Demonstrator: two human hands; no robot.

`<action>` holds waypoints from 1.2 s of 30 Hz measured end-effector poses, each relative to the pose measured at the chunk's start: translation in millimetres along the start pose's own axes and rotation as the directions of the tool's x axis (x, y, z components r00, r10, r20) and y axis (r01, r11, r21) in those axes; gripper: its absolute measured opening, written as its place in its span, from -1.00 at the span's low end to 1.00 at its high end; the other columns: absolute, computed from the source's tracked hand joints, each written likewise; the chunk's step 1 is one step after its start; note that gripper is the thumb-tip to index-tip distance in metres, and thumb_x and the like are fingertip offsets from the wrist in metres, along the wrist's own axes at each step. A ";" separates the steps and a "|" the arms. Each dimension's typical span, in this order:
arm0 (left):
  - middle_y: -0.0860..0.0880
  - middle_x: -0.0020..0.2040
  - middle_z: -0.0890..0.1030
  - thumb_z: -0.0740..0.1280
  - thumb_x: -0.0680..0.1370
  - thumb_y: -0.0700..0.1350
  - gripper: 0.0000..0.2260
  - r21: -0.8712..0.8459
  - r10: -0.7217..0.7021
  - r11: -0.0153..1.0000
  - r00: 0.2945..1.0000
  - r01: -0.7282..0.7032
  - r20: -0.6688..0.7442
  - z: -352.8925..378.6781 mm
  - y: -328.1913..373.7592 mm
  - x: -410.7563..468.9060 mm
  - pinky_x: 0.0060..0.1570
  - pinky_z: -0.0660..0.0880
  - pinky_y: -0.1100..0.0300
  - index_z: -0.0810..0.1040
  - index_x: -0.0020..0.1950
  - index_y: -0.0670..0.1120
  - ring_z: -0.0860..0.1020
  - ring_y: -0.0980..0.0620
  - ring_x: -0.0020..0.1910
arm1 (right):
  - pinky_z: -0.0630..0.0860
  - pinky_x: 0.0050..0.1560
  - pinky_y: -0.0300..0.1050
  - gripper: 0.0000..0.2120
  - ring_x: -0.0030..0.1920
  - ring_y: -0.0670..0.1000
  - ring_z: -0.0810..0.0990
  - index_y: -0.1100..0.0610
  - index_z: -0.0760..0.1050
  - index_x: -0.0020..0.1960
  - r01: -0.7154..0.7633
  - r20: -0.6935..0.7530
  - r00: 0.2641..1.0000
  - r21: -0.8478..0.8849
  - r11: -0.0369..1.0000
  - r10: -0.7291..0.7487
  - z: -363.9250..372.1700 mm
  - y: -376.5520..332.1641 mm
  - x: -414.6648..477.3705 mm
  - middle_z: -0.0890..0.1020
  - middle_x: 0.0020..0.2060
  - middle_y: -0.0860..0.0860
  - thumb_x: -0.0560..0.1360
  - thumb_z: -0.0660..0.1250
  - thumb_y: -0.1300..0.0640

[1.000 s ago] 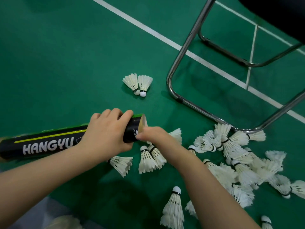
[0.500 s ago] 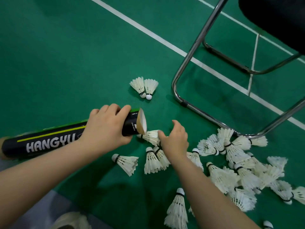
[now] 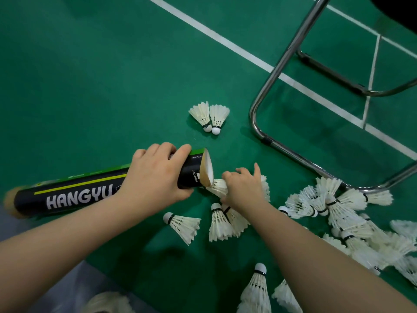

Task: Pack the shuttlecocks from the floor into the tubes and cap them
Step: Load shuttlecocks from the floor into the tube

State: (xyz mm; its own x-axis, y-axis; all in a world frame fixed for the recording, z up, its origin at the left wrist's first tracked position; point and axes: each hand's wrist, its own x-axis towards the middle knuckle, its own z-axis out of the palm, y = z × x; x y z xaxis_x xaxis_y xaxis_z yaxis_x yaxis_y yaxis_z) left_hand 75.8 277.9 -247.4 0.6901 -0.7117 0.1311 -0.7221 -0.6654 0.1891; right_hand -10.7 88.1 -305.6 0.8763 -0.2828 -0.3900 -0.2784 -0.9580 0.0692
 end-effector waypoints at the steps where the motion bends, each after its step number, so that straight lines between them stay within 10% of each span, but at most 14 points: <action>1: -0.10 -0.13 0.53 0.47 0.16 0.16 -0.37 0.001 -0.005 1.000 1.000 0.005 0.001 -0.1 -0.8 0.3 -0.19 0.39 0.02 0.40 0.13 -0.05 0.51 -0.16 -0.19 | -0.17 0.43 0.26 -0.60 0.32 0.07 0.36 0.02 0.42 0.16 -0.024 -0.021 0.999 0.035 0.999 0.025 -1.6 1.1 0.2 0.58 0.09 -0.05 0.38 0.35 -0.11; 7: -0.11 -0.12 0.53 0.48 0.15 0.15 -0.37 0.007 -0.015 1.000 1.000 0.015 0.021 2.0 -3.7 0.3 -0.17 0.38 0.02 0.39 0.13 -0.04 0.51 -0.17 -0.18 | 0.00 0.45 0.19 -0.43 0.28 -0.03 0.42 -0.14 0.35 0.28 -0.226 -0.056 0.963 0.373 0.900 0.265 -18.6 26.0 -6.8 0.54 0.18 -0.12 0.33 0.31 -0.31; 12: -0.11 -0.12 0.53 0.49 0.15 0.14 -0.36 0.004 -0.016 1.000 0.999 0.016 0.028 3.3 -2.6 -0.9 -0.16 0.38 0.01 0.39 0.14 -0.04 0.50 -0.17 -0.17 | 0.58 0.01 0.00 -0.50 -0.04 -0.07 0.60 -0.09 0.41 0.23 -0.216 0.105 0.931 0.931 0.296 0.349 -22.0 43.7 -24.8 0.58 0.12 -0.08 0.34 0.39 -0.19; 20: -0.12 -0.11 0.53 0.50 0.16 0.12 -0.37 0.006 -0.039 0.999 0.998 0.038 0.046 0.3 -0.6 -1.5 -0.15 0.38 0.00 0.42 0.15 -0.06 0.50 -0.18 -0.16 | 0.56 -0.19 -0.19 -0.69 -0.21 -0.13 0.62 0.01 0.47 0.04 0.054 -0.055 0.952 0.998 0.013 0.301 -51.0 30.3 -55.7 0.61 -0.07 -0.03 0.29 0.32 0.10; 25: -0.13 -0.10 0.53 0.49 0.18 0.13 -0.37 0.010 -0.034 0.999 0.998 0.033 0.056 -0.6 1.4 -1.6 -0.14 0.38 -0.01 0.41 0.16 -0.05 0.50 -0.18 -0.15 | 0.51 -0.26 -0.33 -0.65 -0.22 -0.20 0.59 -0.03 0.45 0.18 0.094 -0.102 0.990 0.992 0.086 0.099 -69.6 3.7 -66.8 0.53 -0.03 -0.03 0.40 0.33 0.13; 32: -0.12 -0.11 0.53 0.47 0.17 0.16 -0.37 -0.008 -0.019 1.000 0.998 0.020 0.062 -2.1 5.7 -3.6 -0.16 0.38 0.00 0.41 0.15 -0.05 0.51 -0.18 -0.16 | 0.18 0.40 -0.19 -0.35 0.39 -0.26 0.21 -0.08 0.04 0.51 0.106 -0.118 0.993 0.960 0.260 0.031 -64.6 -32.5 -63.3 0.23 0.45 -0.17 0.50 0.16 -0.20; 36: -0.11 -0.09 0.52 0.46 0.18 0.16 -0.36 -0.010 -0.027 1.000 0.997 0.028 0.069 -4.4 4.0 -2.4 -0.14 0.37 0.01 0.41 0.17 -0.05 0.50 -0.17 -0.13 | 0.42 0.23 -0.22 -0.65 0.19 -0.23 0.50 -0.17 0.47 0.22 0.201 -0.233 0.941 0.968 0.148 0.244 -63.3 -36.2 -74.5 0.59 0.16 -0.14 0.45 0.18 -0.13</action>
State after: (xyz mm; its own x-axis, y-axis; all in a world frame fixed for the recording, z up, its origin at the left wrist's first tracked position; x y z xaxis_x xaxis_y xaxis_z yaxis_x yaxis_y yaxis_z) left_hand 71.5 278.0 -242.6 0.7046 -0.7072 0.0584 -0.7020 -0.6828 0.2022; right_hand -41.0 140.8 -220.9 0.8486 -0.5111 -0.1365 -0.2459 -0.1526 -0.9572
